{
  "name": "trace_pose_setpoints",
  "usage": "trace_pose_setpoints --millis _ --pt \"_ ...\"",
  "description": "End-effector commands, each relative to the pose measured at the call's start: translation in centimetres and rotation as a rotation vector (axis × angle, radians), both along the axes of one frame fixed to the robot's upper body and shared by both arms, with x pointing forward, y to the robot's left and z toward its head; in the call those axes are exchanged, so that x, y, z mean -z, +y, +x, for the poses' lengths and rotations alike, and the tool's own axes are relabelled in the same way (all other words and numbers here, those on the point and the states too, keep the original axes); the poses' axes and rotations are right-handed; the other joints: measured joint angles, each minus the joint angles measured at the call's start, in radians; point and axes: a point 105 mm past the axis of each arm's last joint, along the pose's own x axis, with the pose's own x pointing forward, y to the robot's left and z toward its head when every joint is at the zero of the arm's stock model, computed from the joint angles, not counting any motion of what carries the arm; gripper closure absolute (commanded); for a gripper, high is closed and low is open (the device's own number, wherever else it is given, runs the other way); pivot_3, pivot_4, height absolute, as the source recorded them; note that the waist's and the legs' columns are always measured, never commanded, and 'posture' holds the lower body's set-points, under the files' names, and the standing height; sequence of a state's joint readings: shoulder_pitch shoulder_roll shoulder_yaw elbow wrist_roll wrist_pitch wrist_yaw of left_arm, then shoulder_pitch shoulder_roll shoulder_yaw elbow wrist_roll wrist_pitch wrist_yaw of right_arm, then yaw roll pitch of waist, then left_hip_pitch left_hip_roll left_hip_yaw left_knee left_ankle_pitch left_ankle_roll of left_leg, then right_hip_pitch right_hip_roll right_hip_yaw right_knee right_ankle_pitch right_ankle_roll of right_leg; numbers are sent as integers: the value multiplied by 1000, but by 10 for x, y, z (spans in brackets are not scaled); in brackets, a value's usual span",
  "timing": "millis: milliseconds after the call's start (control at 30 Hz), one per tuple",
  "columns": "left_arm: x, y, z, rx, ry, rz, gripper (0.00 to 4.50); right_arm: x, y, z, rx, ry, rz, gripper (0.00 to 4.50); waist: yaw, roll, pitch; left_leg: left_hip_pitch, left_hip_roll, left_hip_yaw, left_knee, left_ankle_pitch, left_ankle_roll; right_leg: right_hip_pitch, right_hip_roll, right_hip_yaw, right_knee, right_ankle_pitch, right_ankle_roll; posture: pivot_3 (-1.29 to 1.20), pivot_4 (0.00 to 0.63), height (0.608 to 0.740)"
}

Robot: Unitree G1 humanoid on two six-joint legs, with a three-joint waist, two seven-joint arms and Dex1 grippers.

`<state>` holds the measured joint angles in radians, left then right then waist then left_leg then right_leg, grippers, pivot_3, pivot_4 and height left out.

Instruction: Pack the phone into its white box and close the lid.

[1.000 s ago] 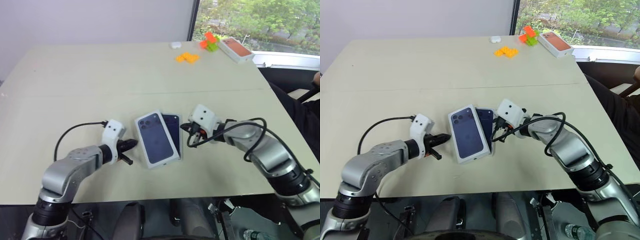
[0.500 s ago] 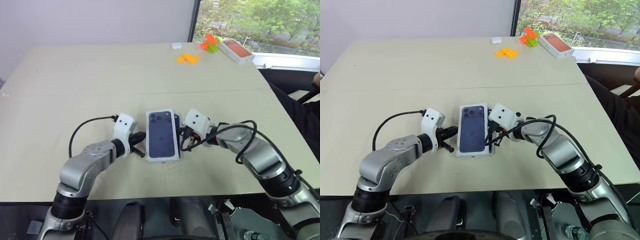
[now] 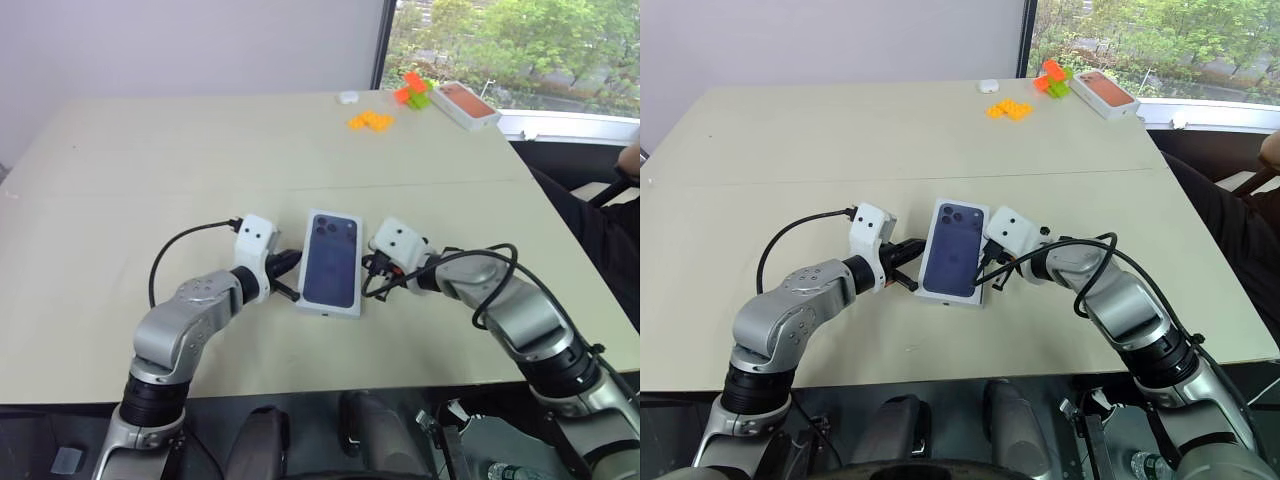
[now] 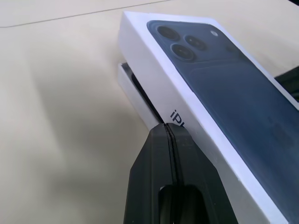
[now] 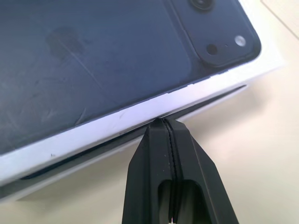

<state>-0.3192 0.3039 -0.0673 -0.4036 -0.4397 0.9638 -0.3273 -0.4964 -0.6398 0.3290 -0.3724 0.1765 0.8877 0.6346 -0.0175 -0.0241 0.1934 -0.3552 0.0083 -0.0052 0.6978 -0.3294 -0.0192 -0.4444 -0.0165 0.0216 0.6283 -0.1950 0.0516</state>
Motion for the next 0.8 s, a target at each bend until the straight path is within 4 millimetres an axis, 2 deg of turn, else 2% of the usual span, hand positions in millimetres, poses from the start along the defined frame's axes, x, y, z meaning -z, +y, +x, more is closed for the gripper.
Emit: trace_pose_setpoints --millis 33,800 --pt "-8 -20 -6 97 -30 -23 4500 -19 12 -1 -41 -74 46 4479 1 0 0 0 0 0 0 0 0 0 0 0 0 0 0 0 150 740" --pt "-5 -17 10 37 -27 -31 4500 -15 4 13 21 -88 38 4479 0 0 0 0 0 0 0 0 0 0 0 0 -1 0 0 0 150 740"
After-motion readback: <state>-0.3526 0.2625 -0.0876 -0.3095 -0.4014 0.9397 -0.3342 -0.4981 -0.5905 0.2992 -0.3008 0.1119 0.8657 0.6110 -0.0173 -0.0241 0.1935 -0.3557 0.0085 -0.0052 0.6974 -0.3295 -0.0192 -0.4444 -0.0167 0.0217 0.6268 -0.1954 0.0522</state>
